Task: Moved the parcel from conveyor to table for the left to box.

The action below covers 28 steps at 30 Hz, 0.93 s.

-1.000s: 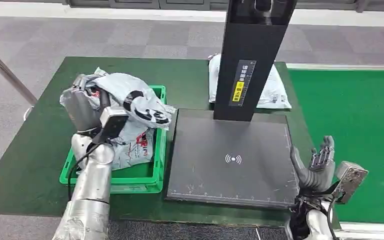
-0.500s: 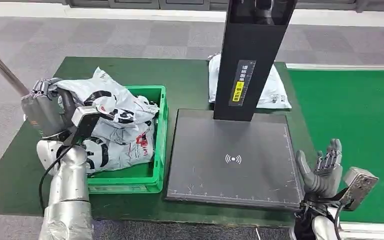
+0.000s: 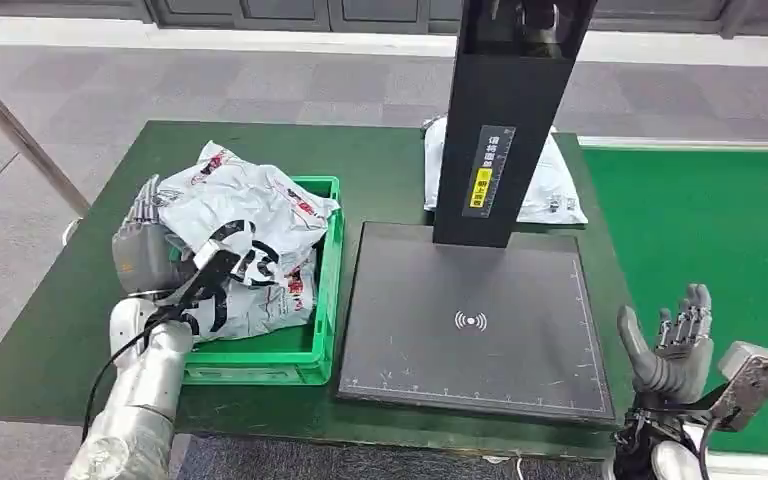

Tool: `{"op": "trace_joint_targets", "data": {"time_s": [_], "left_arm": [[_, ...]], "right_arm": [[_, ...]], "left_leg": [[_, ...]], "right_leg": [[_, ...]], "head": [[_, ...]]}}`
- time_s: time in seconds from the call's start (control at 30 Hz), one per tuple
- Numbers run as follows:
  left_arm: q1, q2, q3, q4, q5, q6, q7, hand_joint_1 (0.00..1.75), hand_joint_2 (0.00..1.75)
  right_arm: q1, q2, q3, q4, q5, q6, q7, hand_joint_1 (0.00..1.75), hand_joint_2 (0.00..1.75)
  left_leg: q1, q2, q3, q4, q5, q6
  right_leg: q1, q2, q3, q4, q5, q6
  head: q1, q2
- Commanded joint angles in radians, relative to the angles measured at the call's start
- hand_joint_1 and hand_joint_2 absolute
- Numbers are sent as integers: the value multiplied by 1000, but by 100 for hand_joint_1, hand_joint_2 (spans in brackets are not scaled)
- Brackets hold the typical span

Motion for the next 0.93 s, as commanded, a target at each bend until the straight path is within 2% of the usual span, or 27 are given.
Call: {"op": "trace_joint_targets", "data": {"time_s": [0.03,0.13,0.17,0.2,0.23,0.27,0.33,0.37,0.5,0.53,0.67,0.93], "left_arm": [[141,74,-144,4,185,1,-78,0,175],[141,74,-144,4,185,1,-78,0,175],[146,70,-131,-19,192,1,-83,0,175],[152,62,-113,-36,207,1,-98,0,175],[159,41,-53,-78,236,1,-134,0,175],[160,37,-31,-88,235,1,-140,0,175],[176,5,49,-196,312,1,-147,0,175],[182,8,39,-219,370,1,-147,0,175],[264,10,-11,-488,666,1,-147,0,175],[264,10,-11,-488,666,1,-147,0,175],[278,4,-20,-537,720,1,-147,0,175],[337,-8,-48,-665,788,1,-147,0,175]], "right_arm": [[16,-16,-47,2,-14,19,3,0,175],[16,-16,-47,2,-14,19,3,0,175],[14,-17,-46,3,-13,19,3,0,175],[14,-19,-45,4,-13,19,3,0,175],[14,-22,-43,5,-15,21,3,0,175],[14,-22,-43,5,-15,23,4,0,175],[16,-18,-46,3,-17,27,4,0,175],[18,-16,-46,2,-16,28,4,0,175],[19,-11,-51,5,-11,42,3,0,175],[19,-11,-51,5,-11,42,3,0,175],[17,-14,-52,9,-10,47,3,0,175],[0,-25,-40,46,-3,74,3,0,175]], "left_leg": [[4,5,-16,2,5,-2],[1,3,1,0,1,-3],[2,5,-4,-2,4,-3],[2,3,4,0,5,-2],[2,5,1,-2,8,-4],[2,4,11,-1,7,-4],[2,6,14,-1,7,-5],[2,5,17,-1,5,-5],[3,9,13,-1,4,-7],[3,10,17,-1,2,-7],[7,13,8,0,3,-7],[6,14,5,-1,2,-7]], "right_leg": [[4,3,-16,1,7,-3],[1,2,1,2,2,-2],[2,4,-4,0,7,-1],[2,3,3,2,6,-4],[3,4,0,0,8,-4],[2,3,3,1,6,-4],[2,5,5,2,6,-4],[2,5,8,3,4,-4],[3,9,3,2,5,-6],[3,10,6,3,3,-5],[7,14,-3,1,5,-6],[6,15,-6,1,5,-6]], "head": [[0,0],[0,0],[0,0],[0,0],[0,0],[0,0],[0,0],[0,0],[0,0],[0,0],[0,0],[0,0]]}}
